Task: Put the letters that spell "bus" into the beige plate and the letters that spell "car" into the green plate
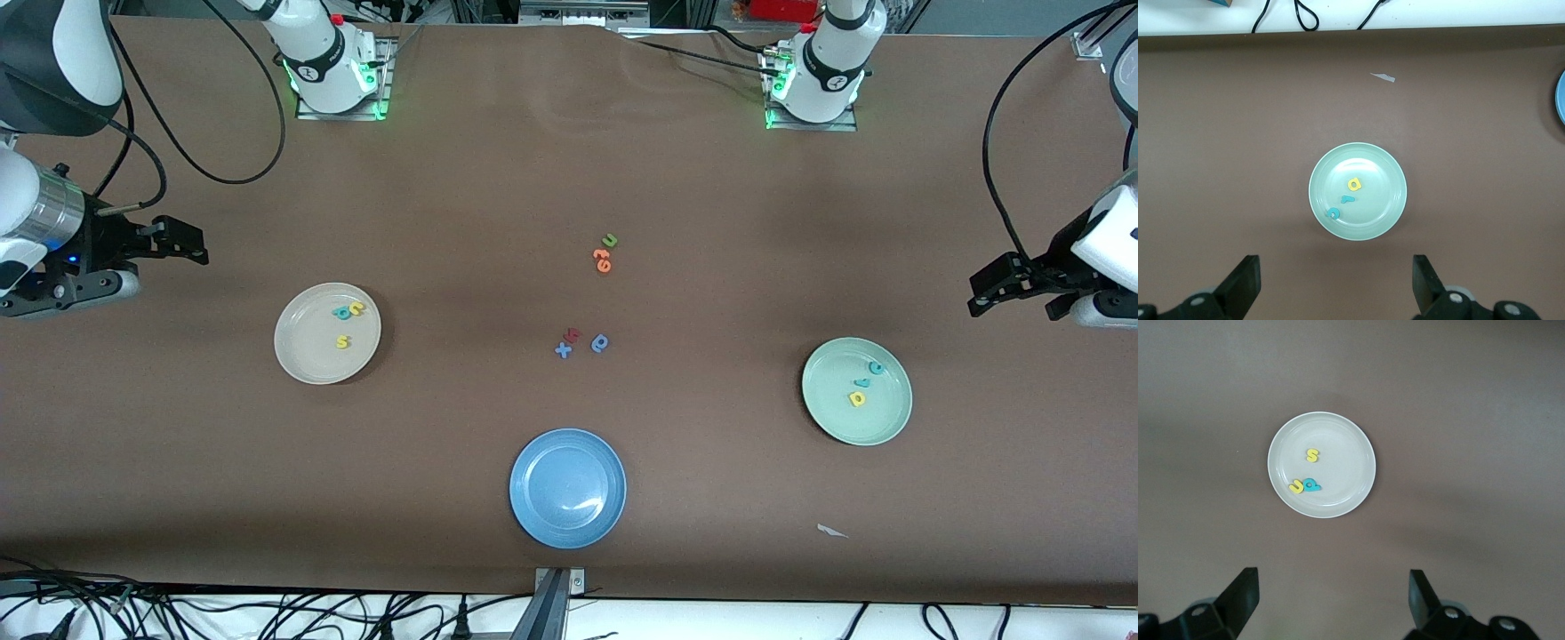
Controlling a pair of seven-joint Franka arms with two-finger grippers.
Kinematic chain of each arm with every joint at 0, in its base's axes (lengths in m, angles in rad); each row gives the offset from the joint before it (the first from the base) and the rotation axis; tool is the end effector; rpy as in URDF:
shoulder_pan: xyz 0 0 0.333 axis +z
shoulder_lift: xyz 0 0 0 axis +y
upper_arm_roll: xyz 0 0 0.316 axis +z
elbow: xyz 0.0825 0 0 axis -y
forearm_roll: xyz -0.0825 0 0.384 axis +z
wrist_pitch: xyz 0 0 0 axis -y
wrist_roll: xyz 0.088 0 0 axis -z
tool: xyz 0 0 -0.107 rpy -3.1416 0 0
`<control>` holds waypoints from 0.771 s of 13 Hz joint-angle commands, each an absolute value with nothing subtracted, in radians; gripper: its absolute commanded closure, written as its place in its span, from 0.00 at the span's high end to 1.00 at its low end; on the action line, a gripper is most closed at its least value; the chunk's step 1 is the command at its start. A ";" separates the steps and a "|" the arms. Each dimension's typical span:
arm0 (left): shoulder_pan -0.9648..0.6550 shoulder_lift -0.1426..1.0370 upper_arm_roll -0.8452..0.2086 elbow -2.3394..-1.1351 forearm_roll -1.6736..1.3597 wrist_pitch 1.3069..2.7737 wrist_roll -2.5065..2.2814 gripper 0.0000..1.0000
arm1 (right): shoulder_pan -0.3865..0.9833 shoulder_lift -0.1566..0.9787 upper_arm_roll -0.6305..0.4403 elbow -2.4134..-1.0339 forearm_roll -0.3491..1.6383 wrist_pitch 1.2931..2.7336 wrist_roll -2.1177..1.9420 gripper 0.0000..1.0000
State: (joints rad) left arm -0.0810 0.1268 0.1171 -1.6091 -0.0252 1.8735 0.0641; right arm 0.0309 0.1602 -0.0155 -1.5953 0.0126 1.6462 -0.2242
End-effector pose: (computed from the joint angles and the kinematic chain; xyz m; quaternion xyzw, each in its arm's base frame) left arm 0.6156 0.0164 0.5609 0.9975 -0.0120 0.0693 0.0015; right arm 0.6002 0.0111 0.5264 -0.9914 -0.1186 0.0538 0.0107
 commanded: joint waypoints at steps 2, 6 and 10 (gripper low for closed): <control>-0.083 0.126 0.121 -1.608 -0.051 1.873 0.083 1.00 | 0.035 0.127 0.003 -1.589 -0.004 1.623 -0.247 0.99; -0.083 0.126 0.121 -1.608 -0.051 1.873 0.083 1.00 | -0.005 0.092 0.058 -1.600 -0.035 1.608 -0.241 0.99; -0.083 0.126 0.121 -1.608 -0.051 1.873 0.083 1.00 | -0.009 0.109 0.048 -1.565 -0.025 1.546 -0.238 0.99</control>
